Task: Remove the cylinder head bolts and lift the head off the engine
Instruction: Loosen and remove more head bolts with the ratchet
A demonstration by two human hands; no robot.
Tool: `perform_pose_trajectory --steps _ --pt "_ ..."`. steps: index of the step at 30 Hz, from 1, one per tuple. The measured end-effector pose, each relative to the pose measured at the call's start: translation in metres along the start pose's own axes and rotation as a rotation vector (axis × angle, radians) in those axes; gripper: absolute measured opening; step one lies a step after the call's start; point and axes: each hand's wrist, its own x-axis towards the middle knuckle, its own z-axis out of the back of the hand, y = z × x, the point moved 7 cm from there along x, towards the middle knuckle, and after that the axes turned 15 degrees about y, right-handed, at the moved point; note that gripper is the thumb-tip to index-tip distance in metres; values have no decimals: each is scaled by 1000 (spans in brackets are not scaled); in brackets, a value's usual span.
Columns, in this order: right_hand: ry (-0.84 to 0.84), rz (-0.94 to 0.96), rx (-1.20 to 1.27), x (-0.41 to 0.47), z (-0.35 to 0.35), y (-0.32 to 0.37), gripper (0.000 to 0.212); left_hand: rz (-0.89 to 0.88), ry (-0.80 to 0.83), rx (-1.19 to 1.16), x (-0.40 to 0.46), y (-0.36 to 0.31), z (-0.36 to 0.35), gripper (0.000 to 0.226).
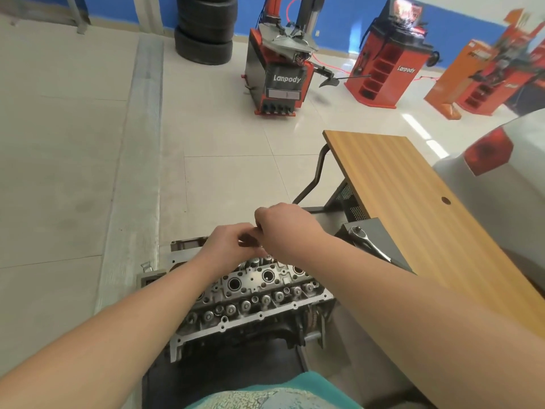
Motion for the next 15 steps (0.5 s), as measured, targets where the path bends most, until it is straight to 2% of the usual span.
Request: perform_pose_trajectory --steps 2,4,6,8,11,14,15 --pt "21 121 -28 -1 -2 6 13 15 71 8 1 2 -4 15" --pt "49 284 -43 -4 -3 12 30 52 103 93 1 4 -3 4" --pt "23 340 35 -8 1 16 34 67 77 192 1 2 4 14" --pt "-28 226 125 -6 6 11 37 68 31 191 1 -1 11 16" --pt "7 -22 63 1 3 2 38 16 -13 125 1 -4 14 22" --pt "52 33 0 0 1 5 12 -45 63 94 0 -7 8 18" --pt "73 94 -4 -3 -1 6 17 -41 102 83 -1 -6 6 20"
